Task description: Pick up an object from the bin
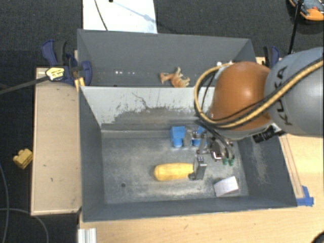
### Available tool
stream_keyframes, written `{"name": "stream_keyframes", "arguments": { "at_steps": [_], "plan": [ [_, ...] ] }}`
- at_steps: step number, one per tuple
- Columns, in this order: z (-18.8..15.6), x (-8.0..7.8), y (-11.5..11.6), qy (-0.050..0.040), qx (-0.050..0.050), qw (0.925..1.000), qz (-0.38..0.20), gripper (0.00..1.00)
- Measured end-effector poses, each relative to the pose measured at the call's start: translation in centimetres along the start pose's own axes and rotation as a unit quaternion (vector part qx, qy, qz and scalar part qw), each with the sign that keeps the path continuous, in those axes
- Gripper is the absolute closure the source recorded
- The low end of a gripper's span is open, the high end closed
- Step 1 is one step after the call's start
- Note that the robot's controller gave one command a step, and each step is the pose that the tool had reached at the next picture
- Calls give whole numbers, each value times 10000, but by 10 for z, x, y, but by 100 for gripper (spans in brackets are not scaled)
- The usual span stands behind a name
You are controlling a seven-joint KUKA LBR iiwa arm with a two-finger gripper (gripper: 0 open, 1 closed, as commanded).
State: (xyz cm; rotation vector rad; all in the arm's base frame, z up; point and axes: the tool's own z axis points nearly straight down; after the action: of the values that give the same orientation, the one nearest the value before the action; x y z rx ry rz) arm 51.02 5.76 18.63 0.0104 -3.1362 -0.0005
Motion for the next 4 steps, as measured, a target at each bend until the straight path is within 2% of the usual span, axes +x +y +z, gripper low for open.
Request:
{"name": "stream_keyframes", "arguments": {
  "at_steps": [1, 2, 3, 4],
  "plan": [
    [-5, -1, 0, -39, -3, 10000, 10, 0],
    [35, 4, 5, -71, -1, 9996, -275, 0],
    [61, 9, 18, -14, 5, 9916, -1294, 0],
    [111, -8, 34, -19, 11, 9985, -555, 100]
  ]
}}
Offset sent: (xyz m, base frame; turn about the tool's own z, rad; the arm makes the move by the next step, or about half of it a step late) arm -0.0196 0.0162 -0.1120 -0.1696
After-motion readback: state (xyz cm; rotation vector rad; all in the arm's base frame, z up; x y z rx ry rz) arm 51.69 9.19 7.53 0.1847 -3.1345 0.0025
